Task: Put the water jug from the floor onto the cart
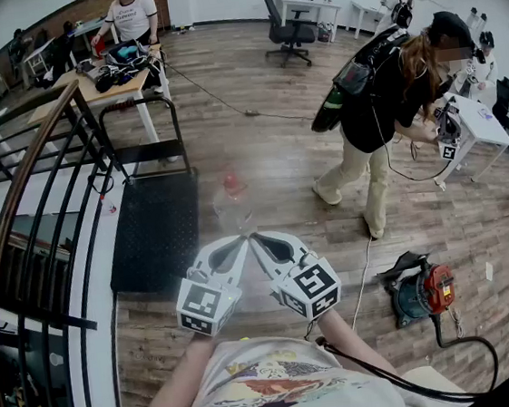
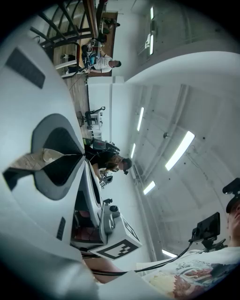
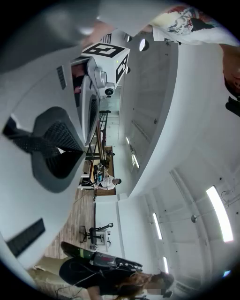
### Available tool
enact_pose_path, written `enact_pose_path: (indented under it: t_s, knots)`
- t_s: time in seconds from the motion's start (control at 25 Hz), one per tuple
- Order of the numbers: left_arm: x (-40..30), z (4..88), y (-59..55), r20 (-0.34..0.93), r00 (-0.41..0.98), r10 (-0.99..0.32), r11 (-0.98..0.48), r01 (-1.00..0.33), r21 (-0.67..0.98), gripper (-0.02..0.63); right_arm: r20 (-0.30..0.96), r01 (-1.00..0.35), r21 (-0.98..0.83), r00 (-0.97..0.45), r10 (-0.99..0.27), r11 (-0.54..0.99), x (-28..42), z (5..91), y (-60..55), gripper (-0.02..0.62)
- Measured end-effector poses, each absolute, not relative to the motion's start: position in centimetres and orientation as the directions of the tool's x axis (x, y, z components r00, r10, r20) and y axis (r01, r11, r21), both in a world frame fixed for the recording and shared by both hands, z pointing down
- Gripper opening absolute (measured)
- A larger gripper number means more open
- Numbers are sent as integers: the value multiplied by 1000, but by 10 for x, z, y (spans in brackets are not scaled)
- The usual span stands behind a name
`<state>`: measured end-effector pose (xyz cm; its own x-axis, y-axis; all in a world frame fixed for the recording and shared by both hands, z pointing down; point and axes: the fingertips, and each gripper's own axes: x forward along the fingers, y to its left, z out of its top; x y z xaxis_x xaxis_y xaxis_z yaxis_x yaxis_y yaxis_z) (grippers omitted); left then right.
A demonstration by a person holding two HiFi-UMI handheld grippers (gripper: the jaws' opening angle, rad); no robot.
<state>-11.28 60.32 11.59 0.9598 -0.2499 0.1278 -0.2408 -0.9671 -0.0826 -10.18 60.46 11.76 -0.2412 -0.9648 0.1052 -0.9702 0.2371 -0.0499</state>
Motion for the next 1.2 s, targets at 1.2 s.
enact_pose_path:
  t_s: [1.2]
  knots:
    - [-139, 114, 597, 167, 955, -244, -969, -232, -88, 14, 128, -976, -82, -210, -969, 201, -124, 114, 594, 20]
